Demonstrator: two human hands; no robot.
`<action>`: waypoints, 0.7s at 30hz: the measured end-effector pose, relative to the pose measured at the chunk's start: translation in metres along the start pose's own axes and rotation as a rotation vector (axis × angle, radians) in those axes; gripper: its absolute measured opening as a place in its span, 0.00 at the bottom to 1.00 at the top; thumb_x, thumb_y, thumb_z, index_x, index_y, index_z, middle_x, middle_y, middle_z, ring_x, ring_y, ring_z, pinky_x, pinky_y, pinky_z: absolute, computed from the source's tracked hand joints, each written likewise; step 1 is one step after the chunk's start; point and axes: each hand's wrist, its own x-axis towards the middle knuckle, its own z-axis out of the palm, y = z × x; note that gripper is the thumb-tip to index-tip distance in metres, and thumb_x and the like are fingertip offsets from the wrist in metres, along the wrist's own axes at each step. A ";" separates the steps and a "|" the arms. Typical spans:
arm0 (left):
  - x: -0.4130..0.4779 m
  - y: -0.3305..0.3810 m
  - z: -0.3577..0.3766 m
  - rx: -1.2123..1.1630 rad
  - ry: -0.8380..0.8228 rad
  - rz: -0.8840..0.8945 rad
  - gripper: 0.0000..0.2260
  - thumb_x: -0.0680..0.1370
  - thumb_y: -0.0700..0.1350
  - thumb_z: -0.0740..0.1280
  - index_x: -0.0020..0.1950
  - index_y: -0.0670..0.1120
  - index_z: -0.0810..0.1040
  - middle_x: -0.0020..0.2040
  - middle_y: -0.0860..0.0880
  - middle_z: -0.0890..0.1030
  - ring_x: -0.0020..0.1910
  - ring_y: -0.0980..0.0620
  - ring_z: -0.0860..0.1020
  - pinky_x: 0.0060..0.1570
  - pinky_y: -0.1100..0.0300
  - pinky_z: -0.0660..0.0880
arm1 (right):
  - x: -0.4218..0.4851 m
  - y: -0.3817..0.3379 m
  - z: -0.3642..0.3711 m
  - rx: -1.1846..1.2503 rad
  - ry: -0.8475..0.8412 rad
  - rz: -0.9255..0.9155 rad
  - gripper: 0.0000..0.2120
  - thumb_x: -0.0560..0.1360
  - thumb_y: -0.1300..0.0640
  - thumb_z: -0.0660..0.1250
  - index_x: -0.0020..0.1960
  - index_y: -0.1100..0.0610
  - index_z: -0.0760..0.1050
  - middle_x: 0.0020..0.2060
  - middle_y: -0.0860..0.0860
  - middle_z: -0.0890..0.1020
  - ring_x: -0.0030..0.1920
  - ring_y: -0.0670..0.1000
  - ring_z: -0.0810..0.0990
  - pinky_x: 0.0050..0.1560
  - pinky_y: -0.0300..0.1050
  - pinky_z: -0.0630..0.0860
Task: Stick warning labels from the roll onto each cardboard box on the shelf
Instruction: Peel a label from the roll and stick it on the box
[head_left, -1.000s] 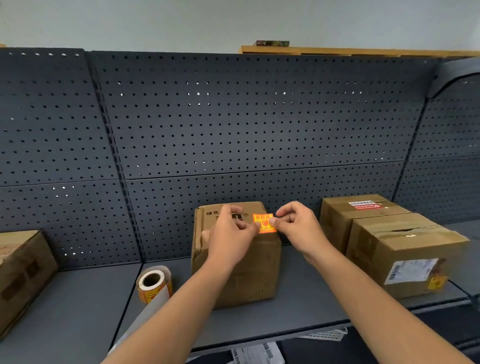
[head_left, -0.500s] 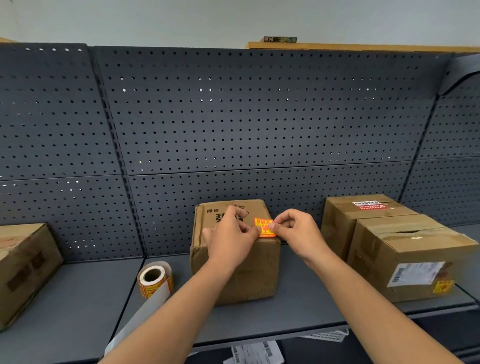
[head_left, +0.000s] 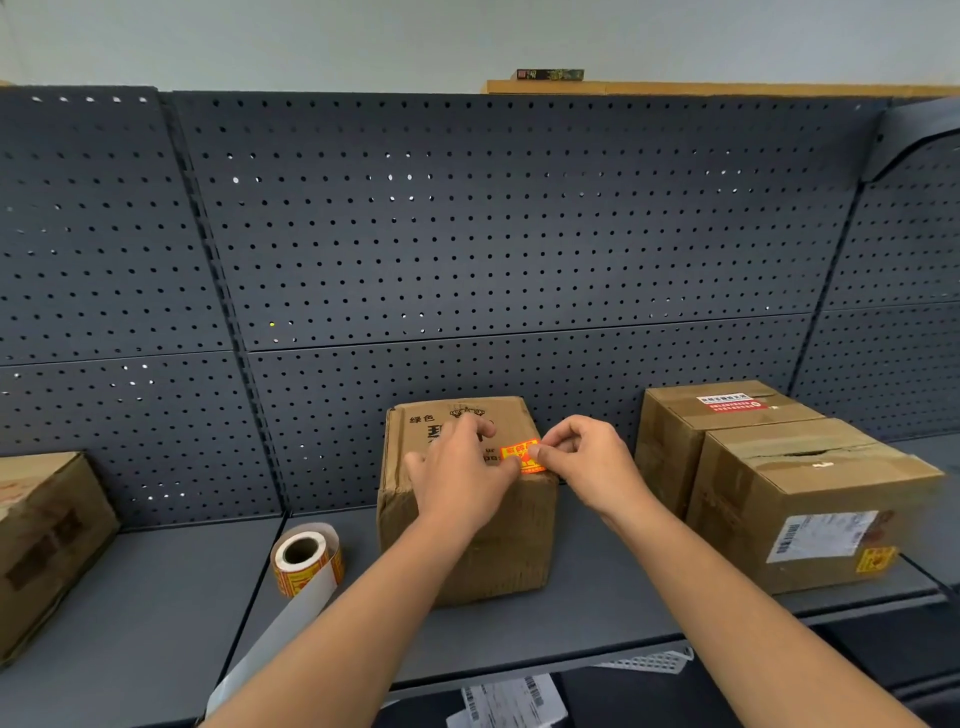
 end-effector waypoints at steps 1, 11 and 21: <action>0.001 0.000 -0.001 0.030 -0.004 0.001 0.18 0.77 0.59 0.71 0.65 0.58 0.74 0.56 0.58 0.78 0.58 0.55 0.77 0.61 0.49 0.63 | 0.000 0.000 0.000 0.005 0.004 0.004 0.06 0.74 0.53 0.78 0.45 0.52 0.81 0.38 0.51 0.85 0.41 0.49 0.83 0.44 0.49 0.82; 0.017 0.004 -0.002 0.192 -0.204 0.035 0.13 0.82 0.59 0.63 0.63 0.55 0.74 0.56 0.56 0.81 0.58 0.50 0.79 0.65 0.45 0.64 | -0.002 -0.002 0.001 -0.031 0.027 0.022 0.06 0.75 0.53 0.77 0.45 0.53 0.81 0.36 0.48 0.84 0.41 0.48 0.83 0.44 0.47 0.82; 0.020 -0.002 0.006 0.216 -0.087 0.069 0.11 0.84 0.58 0.62 0.62 0.56 0.77 0.55 0.55 0.84 0.55 0.50 0.81 0.62 0.47 0.68 | -0.009 -0.010 0.019 -0.136 0.082 0.009 0.17 0.76 0.42 0.74 0.52 0.53 0.75 0.38 0.47 0.81 0.41 0.44 0.79 0.37 0.41 0.72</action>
